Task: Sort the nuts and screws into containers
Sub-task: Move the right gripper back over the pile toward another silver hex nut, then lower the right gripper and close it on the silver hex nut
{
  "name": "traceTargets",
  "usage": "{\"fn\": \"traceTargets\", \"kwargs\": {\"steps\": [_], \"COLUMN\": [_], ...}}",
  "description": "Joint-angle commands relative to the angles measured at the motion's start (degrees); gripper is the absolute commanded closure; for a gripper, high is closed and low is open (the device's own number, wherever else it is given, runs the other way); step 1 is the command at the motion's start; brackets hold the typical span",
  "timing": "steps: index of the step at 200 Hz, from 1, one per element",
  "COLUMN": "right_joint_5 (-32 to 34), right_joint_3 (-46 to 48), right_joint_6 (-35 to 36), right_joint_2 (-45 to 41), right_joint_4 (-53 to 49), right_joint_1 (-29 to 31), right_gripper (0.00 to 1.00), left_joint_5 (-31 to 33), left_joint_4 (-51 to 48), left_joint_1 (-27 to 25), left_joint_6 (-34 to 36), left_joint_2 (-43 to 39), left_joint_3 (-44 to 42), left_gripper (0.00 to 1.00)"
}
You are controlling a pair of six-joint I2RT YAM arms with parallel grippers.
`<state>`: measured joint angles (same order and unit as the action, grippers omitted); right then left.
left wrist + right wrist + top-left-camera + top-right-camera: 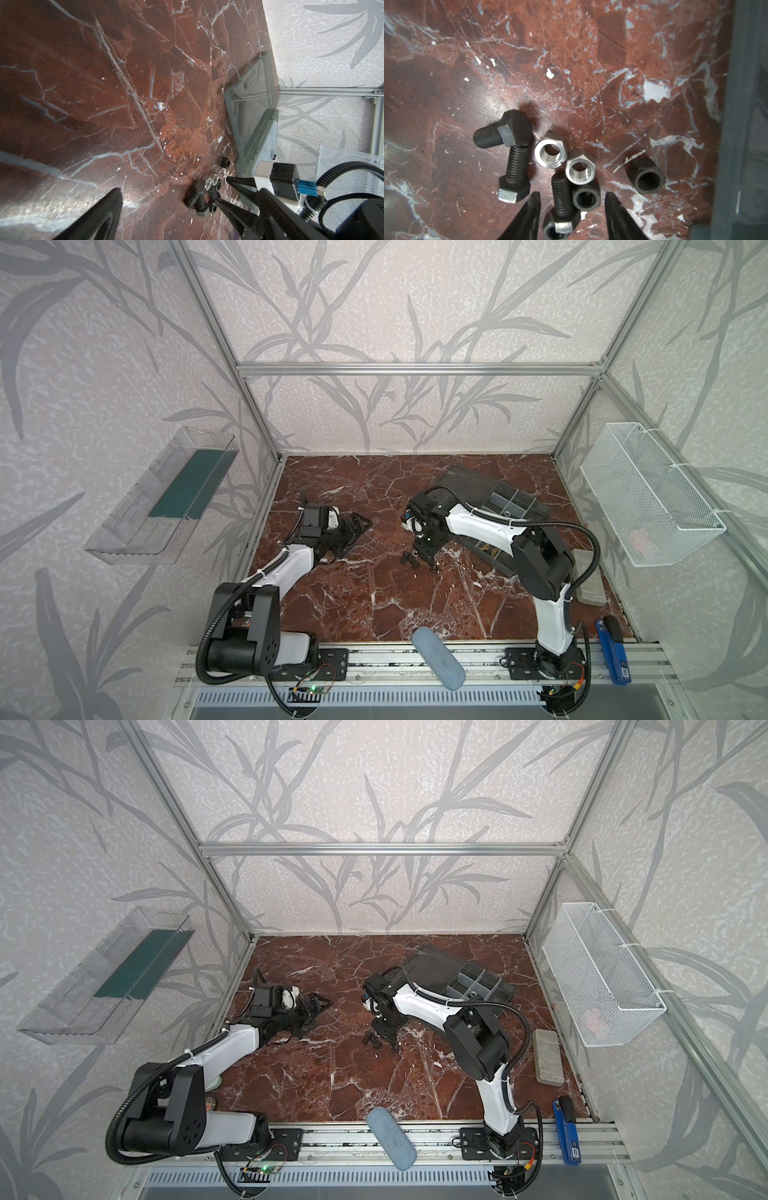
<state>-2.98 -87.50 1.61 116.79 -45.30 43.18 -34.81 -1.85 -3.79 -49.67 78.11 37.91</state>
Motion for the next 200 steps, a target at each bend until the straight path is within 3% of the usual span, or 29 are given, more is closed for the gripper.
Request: {"fn": "traceTargets", "kwargs": {"steps": [1, 160, 200], "right_joint_5": [0.8, 2.5, 2.8], "right_joint_3": [-2.1, -4.3, -4.4], "right_joint_6": [0.3, -1.3, -1.9], "right_joint_2": [1.4, 7.6, 8.3], "right_joint_4": [-1.2, 0.5, 0.5], "right_joint_1": [-0.2, -0.3, -0.4], "right_gripper": [0.49, 0.50, 0.57], "left_joint_5": [0.0, 0.1, 0.0], "left_joint_4": [-0.3, -0.2, -0.1], "left_joint_1": [0.3, 0.4, 0.4], "left_joint_6": [0.3, 0.5, 0.5], "left_joint_2": [-0.8, -0.8, -0.6], "left_joint_3": [-0.6, -1.0, -1.0], "left_gripper": [0.01, 0.01, 0.01]}}
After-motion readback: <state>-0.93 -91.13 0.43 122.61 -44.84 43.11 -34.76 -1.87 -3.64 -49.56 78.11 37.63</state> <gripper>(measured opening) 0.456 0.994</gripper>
